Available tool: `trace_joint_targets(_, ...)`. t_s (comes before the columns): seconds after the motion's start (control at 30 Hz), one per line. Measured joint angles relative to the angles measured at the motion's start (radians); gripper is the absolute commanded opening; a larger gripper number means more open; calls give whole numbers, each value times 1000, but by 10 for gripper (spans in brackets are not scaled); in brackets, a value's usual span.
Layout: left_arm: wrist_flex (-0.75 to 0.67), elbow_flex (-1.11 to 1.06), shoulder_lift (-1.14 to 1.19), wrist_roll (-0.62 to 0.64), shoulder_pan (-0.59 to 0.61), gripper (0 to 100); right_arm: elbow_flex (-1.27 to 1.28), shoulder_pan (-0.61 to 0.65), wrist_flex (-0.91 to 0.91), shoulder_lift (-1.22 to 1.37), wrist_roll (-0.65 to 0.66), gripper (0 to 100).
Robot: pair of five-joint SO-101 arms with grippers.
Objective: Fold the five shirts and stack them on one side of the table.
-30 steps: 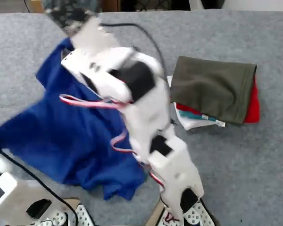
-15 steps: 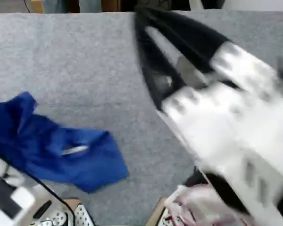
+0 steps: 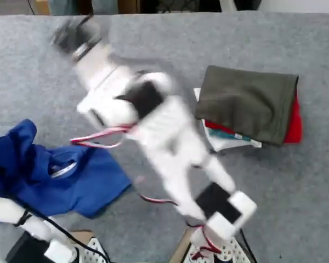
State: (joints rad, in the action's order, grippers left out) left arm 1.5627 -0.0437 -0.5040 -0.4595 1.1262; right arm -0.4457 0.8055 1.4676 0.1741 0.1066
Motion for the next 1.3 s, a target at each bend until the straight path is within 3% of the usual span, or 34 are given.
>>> trace_joint_targets(0.13,-155,-153,-28,-11,69,29,244,95,-198,161,0,250)
trace_joint_targets(0.27,-206,-250,-28,-71,97,29,287,150,-319,304,0,204)
trace_joint_targets(0.4,-216,-298,-28,-107,126,29,285,133,-341,413,0,43)
trace_joint_targets(0.53,-236,-338,-28,-127,137,29,230,68,-265,446,0,11)
trace_joint_targets(0.77,-284,-379,-28,-133,137,29,172,-6,63,450,0,14)
trace_joint_targets(0.97,-282,-390,-28,-180,109,29,236,-71,265,299,61,14)
trace_joint_targets(1.23,-245,-519,-28,-391,94,29,824,-106,276,-138,364,15)
trace_joint_targets(1.3,-245,-546,-28,-416,94,29,937,-106,221,-262,390,20)
